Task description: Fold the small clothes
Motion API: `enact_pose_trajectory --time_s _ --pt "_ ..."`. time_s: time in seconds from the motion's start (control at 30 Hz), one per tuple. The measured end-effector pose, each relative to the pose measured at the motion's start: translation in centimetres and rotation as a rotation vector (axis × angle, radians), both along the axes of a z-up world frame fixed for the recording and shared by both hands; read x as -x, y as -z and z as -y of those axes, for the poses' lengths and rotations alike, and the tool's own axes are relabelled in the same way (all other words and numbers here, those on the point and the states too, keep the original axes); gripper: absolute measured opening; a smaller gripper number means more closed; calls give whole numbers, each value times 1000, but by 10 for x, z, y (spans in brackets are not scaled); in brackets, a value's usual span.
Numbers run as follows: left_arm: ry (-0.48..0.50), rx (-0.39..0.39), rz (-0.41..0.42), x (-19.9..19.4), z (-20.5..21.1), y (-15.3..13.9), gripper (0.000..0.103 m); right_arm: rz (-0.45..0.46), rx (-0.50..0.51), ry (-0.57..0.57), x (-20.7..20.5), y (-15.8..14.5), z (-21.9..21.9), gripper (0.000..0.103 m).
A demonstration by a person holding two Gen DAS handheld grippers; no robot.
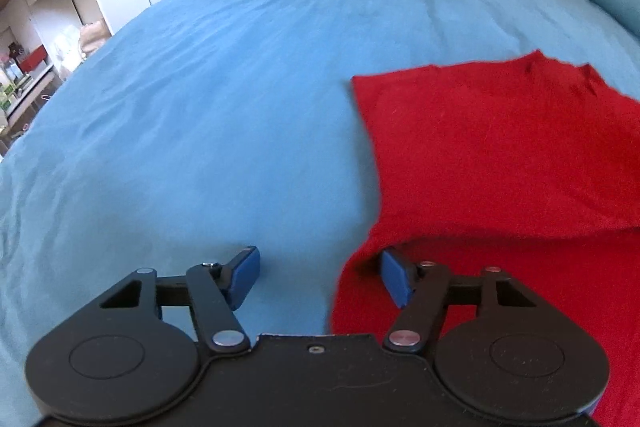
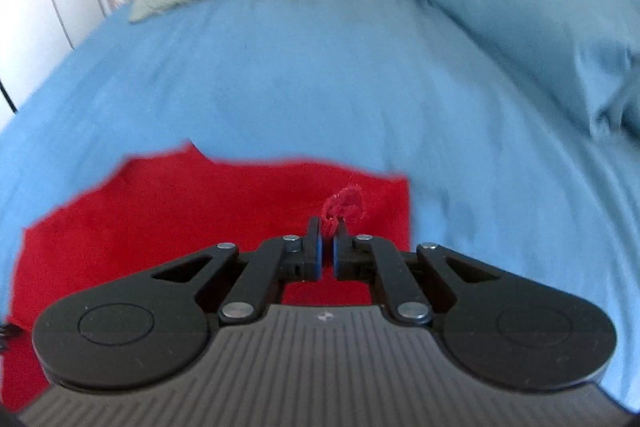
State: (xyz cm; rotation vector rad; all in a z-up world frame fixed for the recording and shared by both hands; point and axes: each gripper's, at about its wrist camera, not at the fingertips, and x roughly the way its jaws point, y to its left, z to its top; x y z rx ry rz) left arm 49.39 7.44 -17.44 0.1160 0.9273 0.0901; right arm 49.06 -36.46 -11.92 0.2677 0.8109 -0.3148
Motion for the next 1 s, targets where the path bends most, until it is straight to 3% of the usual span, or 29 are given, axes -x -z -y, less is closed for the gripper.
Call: enact_pose_trajectory --time_s 0.17,0.2,0.23,0.27,0.3,0.33,0.37,0.47,0.63,0.67,0.77,0.87,1.0 --pt "1 -8 -28 7 -6 -3 72 -34 -20 5 7 28 6 23" --pt "-1 -19 -37 7 -4 -8 71 -40 2 -3 9 25 5 34" --pt "1 -24 -33 8 -1 -15 70 -50 39 -19 11 19 1 57" --pt "17 -22 -16 11 4 -23 72 -37 76 -33 17 11 -3 71" --pt "42 -16 7 14 8 -30 74 4 116 -54 21 2 -11 97" --pt "81 -9 41 16 17 -39 81 58 141 -94 28 -7 -20 103" --pt "112 -8 67 16 25 -45 84 84 145 -145 30 -11 -28 103" --pt "194 18 94 7 52 -50 84 54 130 -256 19 -1 -46 103" --pt "261 71 106 -18 84 -38 84 -60 61 -198 8 44 -36 103" --pt "259 75 96 -21 86 -34 84 -43 61 -195 12 46 -35 103" --pt "237 90 42 -29 85 -22 84 -54 72 -182 17 33 -38 103" --pt "227 96 10 -25 77 -14 84 41 46 -208 23 9 -44 103" --pt "249 107 2 -16 68 -9 84 83 15 -250 3 8 -47 103"
